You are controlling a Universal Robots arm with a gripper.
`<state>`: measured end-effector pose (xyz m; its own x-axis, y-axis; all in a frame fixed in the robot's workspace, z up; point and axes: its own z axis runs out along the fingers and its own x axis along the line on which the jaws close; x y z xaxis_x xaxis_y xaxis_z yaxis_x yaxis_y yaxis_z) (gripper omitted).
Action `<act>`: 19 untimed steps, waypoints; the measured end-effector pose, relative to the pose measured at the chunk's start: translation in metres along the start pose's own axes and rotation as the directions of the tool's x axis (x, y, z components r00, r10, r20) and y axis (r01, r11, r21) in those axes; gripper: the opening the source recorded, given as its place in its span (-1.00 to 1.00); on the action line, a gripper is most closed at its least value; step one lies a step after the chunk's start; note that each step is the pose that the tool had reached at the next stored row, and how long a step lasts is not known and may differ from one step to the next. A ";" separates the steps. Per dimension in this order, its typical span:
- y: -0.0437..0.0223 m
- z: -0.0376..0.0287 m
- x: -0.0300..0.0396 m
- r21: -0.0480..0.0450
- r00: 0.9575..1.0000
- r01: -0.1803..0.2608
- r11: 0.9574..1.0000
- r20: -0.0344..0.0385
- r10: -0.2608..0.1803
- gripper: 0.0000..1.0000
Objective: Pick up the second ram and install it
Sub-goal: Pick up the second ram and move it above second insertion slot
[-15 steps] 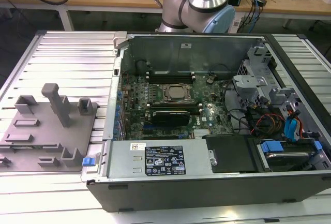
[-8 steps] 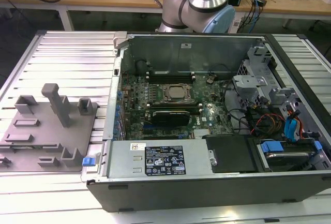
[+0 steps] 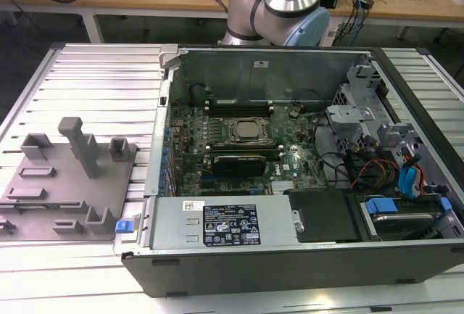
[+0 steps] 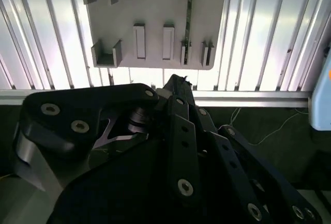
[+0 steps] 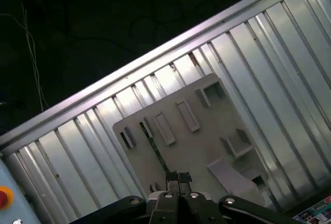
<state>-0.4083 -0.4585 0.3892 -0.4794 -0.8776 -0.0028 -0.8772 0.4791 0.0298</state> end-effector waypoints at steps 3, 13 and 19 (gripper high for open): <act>0.0000 -0.0001 0.0000 0.000 0.998 0.059 0.998 -0.003 -0.059 -0.79; 0.0000 -0.0001 0.0000 -0.002 0.940 0.342 0.940 -0.013 -0.342 -0.79; 0.0000 0.0000 0.0000 -0.002 0.940 0.342 0.940 -0.013 -0.342 -0.54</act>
<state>-0.4083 -0.4585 0.3892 -0.1504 -0.9886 0.0000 -0.9882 0.1504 0.0286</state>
